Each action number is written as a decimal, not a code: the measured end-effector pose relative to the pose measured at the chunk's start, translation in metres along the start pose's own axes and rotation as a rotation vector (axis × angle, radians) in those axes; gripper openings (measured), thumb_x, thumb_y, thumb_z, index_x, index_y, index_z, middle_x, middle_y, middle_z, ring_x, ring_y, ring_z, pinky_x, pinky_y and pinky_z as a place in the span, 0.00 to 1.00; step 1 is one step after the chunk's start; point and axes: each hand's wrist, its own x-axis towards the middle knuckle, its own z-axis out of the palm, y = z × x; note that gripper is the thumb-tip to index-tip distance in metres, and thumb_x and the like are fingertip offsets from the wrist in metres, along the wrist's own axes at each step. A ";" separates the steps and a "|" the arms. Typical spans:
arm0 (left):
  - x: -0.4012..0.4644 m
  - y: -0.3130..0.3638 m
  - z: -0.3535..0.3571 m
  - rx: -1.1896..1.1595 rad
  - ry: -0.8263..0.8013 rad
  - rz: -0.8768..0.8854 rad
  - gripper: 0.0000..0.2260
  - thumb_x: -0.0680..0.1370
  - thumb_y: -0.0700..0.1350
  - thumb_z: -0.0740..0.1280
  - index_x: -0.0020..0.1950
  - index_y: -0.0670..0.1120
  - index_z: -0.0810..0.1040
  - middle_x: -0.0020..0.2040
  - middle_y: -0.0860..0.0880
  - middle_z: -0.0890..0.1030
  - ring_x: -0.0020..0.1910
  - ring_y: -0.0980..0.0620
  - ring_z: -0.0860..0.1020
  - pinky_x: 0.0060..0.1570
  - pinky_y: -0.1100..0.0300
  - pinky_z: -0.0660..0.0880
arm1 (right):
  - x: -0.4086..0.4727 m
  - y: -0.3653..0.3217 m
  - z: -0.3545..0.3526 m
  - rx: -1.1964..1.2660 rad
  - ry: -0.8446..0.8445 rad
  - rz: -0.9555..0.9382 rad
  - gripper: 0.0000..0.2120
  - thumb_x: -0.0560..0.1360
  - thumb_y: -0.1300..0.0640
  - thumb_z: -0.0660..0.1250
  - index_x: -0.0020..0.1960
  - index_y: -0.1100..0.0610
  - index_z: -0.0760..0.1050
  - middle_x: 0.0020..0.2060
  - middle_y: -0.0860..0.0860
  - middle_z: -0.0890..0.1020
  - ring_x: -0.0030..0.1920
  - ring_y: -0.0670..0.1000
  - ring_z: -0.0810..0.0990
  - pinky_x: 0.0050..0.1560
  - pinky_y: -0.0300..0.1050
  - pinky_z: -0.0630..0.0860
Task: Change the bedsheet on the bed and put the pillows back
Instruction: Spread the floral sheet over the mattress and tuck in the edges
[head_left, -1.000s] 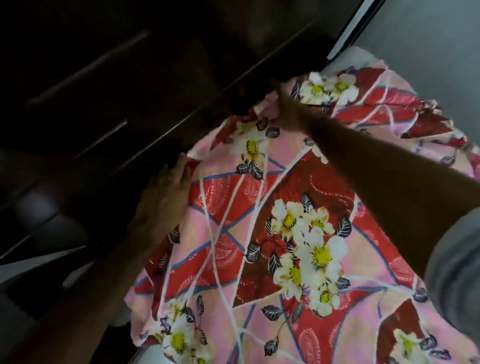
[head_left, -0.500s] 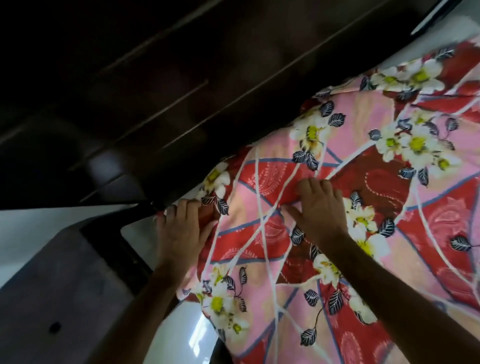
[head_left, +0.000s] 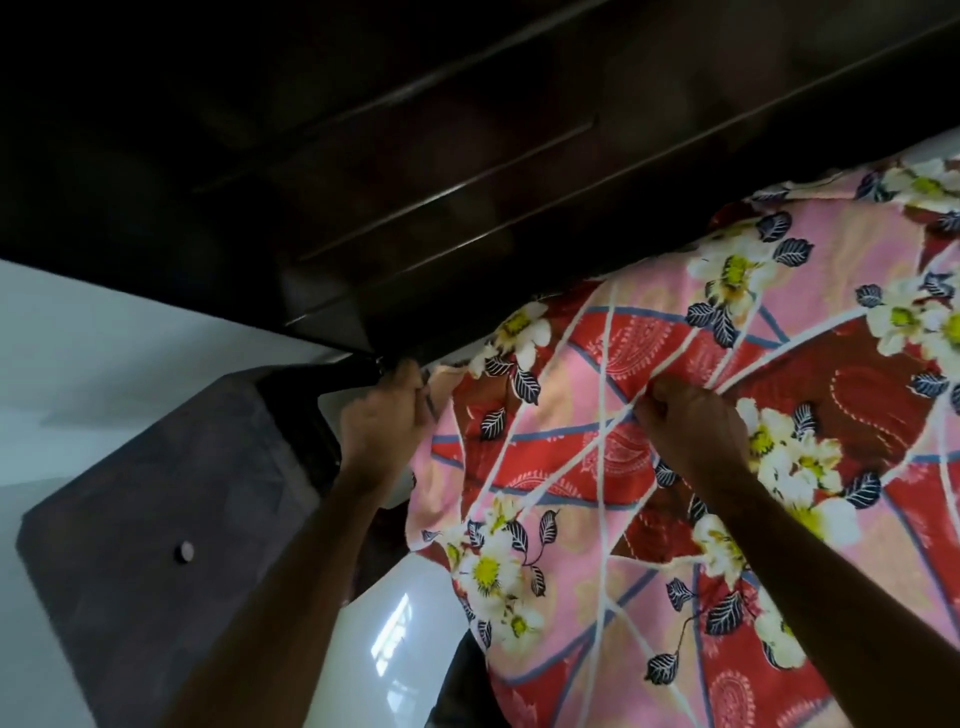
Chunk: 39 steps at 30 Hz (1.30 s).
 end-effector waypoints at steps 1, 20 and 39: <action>0.003 -0.005 -0.002 0.022 0.086 -0.091 0.09 0.82 0.49 0.58 0.54 0.45 0.72 0.42 0.42 0.83 0.39 0.36 0.83 0.37 0.47 0.80 | 0.000 0.001 -0.001 0.025 -0.003 -0.001 0.12 0.79 0.50 0.65 0.46 0.58 0.79 0.40 0.61 0.85 0.41 0.63 0.84 0.42 0.51 0.75; -0.028 0.052 0.052 0.042 -0.089 0.354 0.31 0.79 0.57 0.60 0.81 0.48 0.61 0.80 0.44 0.64 0.78 0.39 0.62 0.73 0.31 0.59 | 0.008 -0.029 0.004 0.247 -0.158 0.122 0.16 0.77 0.42 0.62 0.52 0.54 0.79 0.47 0.54 0.84 0.45 0.55 0.83 0.45 0.46 0.75; 0.142 0.365 0.126 0.187 -0.065 0.888 0.30 0.80 0.50 0.55 0.83 0.49 0.56 0.81 0.43 0.62 0.76 0.40 0.65 0.72 0.41 0.63 | 0.169 0.283 -0.151 0.161 0.274 0.362 0.23 0.75 0.61 0.68 0.69 0.63 0.69 0.62 0.60 0.73 0.62 0.59 0.72 0.58 0.43 0.68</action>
